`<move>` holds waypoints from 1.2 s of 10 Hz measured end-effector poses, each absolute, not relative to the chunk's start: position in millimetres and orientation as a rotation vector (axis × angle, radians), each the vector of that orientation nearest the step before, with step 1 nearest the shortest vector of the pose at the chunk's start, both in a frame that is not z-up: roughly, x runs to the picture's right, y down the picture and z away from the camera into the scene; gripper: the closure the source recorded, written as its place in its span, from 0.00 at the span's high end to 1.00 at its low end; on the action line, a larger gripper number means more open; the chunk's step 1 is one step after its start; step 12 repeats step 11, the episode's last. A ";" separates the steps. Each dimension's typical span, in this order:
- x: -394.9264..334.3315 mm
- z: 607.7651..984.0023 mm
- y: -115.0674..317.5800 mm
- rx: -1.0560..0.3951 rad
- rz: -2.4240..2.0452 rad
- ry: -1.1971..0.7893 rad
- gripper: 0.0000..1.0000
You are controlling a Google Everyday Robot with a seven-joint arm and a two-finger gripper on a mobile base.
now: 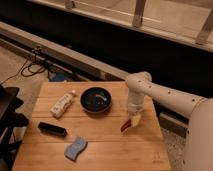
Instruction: Drag the pepper across the table
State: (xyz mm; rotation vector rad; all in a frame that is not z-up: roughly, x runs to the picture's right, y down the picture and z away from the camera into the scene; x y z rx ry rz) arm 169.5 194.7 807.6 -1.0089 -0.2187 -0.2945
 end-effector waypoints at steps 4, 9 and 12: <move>229.8 797.7 202.3 -1.047 -0.192 -0.107 0.00; 264.4 803.3 199.8 -1.069 -0.109 -0.105 0.00; 250.7 803.5 198.6 -1.074 -0.113 -0.107 0.10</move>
